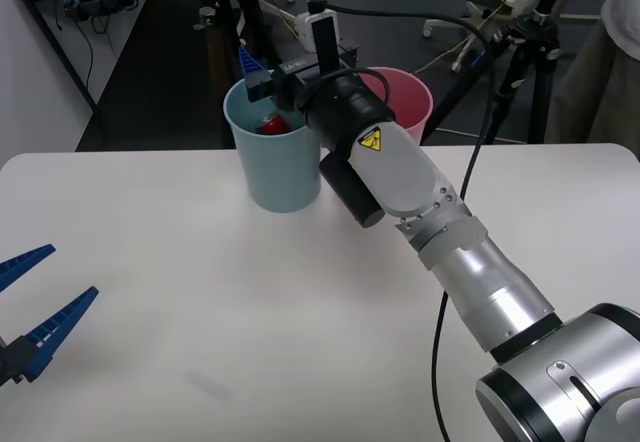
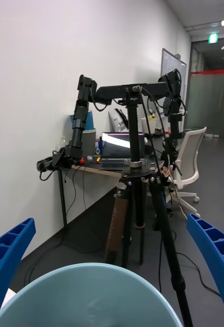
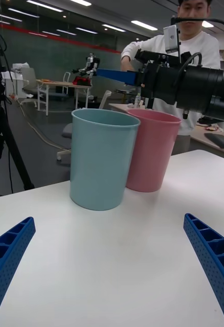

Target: Grasp the object on the table and drop it into the matching bin: aluminum can to the light blue bin, PET bottle to the pink bin.

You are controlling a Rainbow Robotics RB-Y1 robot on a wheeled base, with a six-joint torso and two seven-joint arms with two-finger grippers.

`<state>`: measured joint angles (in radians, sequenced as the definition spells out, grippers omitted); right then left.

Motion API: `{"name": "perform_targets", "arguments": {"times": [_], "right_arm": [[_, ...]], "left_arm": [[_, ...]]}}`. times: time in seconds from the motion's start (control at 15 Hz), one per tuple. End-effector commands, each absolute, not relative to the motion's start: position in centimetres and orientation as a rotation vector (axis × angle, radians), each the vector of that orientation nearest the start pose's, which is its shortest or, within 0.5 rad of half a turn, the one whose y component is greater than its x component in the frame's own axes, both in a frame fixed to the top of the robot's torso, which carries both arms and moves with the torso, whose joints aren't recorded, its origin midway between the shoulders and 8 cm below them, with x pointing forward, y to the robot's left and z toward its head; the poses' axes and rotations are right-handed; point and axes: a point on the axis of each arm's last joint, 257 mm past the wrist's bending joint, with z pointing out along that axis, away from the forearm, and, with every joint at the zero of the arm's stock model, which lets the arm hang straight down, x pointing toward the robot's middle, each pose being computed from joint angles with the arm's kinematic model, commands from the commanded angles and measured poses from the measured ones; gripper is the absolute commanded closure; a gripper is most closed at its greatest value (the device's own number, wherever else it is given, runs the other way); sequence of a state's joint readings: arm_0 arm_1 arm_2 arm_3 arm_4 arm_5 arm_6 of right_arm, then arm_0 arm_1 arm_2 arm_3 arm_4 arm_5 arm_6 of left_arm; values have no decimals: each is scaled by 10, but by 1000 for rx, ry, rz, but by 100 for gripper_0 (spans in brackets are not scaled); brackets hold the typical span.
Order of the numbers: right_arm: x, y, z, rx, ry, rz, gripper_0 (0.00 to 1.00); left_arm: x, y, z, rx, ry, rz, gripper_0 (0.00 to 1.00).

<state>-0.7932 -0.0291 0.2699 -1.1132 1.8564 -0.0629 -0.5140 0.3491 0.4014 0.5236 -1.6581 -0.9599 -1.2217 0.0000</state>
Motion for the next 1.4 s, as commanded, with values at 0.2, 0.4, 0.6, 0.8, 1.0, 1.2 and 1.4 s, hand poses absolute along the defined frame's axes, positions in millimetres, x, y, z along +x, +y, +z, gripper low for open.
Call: {"name": "perform_targets", "arguments": {"times": [0.2, 0.4, 0.6, 0.8, 1.0, 1.2, 1.4], "right_arm": [[648, 54, -23, -435, 1309, 386, 0], [630, 43, -16, -463, 1275, 411, 0], [603, 24, -21, -502, 1262, 444, 0], [566, -4, -23, -539, 1240, 486, 0], [530, -46, -30, -537, 1241, 511, 0], [501, -97, -41, -527, 1268, 507, 0], [485, -150, -58, -534, 1308, 478, 0]], "left_arm": [[342, 330, -169, 465, 1441, -567, 0], [342, 330, -169, 465, 1441, -567, 0], [342, 330, -169, 465, 1441, -567, 0], [342, 330, -169, 465, 1441, -567, 0], [342, 330, -169, 465, 1441, -567, 0], [342, 330, -169, 465, 1441, -567, 0], [342, 330, -169, 465, 1441, -567, 0]]}}
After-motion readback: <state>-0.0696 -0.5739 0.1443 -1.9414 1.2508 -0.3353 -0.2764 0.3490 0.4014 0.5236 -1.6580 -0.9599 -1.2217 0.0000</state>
